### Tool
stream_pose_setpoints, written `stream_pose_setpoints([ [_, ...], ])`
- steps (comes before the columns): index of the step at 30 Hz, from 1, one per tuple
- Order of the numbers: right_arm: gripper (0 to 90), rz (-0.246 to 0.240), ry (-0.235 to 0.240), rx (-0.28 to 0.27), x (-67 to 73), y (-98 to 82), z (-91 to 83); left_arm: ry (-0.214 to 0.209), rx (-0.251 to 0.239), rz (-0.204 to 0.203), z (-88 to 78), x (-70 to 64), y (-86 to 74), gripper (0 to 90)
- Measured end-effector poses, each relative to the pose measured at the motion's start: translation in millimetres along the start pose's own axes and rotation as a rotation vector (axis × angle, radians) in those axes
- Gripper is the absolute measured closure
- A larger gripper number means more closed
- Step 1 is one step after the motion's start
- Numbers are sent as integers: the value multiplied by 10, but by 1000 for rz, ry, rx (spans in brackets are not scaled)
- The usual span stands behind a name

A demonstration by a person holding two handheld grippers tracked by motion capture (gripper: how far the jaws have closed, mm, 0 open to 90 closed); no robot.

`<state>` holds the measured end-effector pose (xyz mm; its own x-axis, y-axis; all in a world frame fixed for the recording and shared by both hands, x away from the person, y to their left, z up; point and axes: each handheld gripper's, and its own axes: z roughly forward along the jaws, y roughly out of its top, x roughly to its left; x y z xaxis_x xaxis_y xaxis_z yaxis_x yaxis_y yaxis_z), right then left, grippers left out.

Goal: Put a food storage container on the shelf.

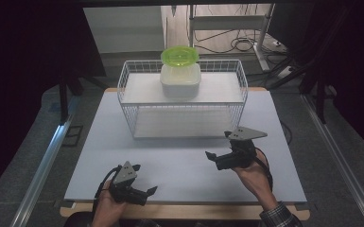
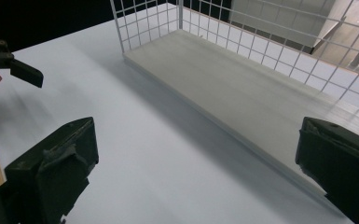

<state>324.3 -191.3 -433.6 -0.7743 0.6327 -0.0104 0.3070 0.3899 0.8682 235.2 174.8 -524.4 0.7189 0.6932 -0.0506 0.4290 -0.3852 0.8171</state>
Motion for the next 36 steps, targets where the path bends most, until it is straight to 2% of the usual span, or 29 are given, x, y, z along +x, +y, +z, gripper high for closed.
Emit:
stream_pose_setpoints([
  [15,0,42,-33,27,10,-380,-68,16,10,0,12,11,-11,12],
  [32,0,15,-80,136,63,-691,-73,25,23,3,26,12,-18,12],
  [36,0,28,-86,155,65,-756,-58,26,28,5,30,11,-19,11],
])
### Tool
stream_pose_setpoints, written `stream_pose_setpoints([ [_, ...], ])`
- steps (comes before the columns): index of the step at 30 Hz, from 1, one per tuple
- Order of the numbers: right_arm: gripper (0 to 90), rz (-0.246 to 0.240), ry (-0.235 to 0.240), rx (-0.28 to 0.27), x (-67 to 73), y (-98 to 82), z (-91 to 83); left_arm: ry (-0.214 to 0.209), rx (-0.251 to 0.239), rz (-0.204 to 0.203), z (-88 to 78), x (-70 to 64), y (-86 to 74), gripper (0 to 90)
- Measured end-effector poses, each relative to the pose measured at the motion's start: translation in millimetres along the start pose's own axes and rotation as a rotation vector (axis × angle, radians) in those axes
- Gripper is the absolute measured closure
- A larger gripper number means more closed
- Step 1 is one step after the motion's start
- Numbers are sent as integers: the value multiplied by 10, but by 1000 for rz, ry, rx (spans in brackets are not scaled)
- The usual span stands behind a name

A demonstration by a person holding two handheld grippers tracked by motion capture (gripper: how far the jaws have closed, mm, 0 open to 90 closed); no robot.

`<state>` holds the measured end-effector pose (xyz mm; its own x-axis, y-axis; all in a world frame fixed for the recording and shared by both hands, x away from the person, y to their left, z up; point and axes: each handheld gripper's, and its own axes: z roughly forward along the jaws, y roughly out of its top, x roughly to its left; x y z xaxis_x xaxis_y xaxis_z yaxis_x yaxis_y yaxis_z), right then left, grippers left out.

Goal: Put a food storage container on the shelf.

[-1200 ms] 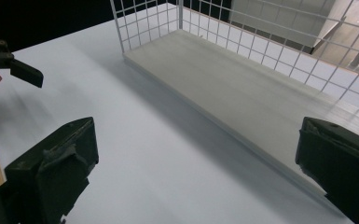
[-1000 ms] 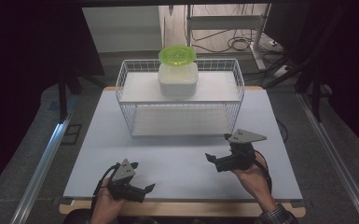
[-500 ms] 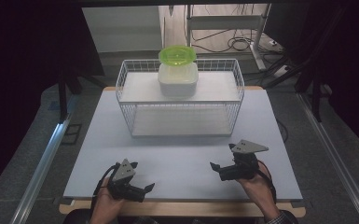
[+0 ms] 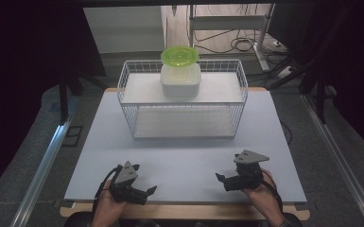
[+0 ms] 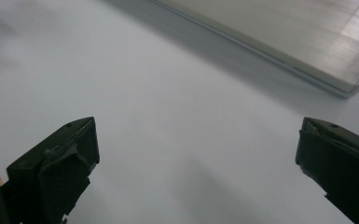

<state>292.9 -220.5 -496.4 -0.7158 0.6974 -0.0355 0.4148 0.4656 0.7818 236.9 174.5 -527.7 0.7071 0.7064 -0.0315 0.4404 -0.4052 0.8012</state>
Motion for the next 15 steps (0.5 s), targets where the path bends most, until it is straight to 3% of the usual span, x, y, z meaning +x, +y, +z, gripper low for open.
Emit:
stream_pose_setpoints([
  [15,0,-6,6,103,33,-103,153,-1,22,8,23,-7,-6,11],
])
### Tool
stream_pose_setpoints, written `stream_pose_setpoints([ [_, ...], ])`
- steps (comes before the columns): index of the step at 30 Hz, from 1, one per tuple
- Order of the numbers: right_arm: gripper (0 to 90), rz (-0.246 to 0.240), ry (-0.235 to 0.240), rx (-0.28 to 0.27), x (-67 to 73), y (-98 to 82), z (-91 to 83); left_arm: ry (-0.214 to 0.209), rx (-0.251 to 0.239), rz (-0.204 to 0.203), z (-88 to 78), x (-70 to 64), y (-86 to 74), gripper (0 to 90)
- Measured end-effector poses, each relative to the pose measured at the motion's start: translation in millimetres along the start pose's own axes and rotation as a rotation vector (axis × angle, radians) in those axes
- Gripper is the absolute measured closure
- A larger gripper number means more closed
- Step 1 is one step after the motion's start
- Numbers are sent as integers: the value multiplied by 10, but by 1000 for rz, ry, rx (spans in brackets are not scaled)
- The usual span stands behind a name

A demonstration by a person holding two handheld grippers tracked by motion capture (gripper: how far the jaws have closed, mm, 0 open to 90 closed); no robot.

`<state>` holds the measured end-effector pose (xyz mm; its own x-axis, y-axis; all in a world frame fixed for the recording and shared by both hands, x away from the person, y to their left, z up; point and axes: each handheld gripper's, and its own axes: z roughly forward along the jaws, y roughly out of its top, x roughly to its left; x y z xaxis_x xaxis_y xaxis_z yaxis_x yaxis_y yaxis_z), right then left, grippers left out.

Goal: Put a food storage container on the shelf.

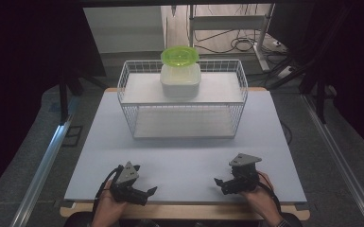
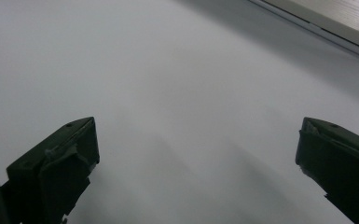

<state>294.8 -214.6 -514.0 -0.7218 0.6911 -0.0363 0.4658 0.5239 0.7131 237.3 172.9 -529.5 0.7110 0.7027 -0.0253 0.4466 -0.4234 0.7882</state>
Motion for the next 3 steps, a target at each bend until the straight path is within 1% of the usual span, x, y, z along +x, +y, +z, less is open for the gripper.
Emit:
stream_pose_setpoints([
  [3,0,-1,-2,0,-1,0,2,-1,-2,-1,4,0,4,12],
])
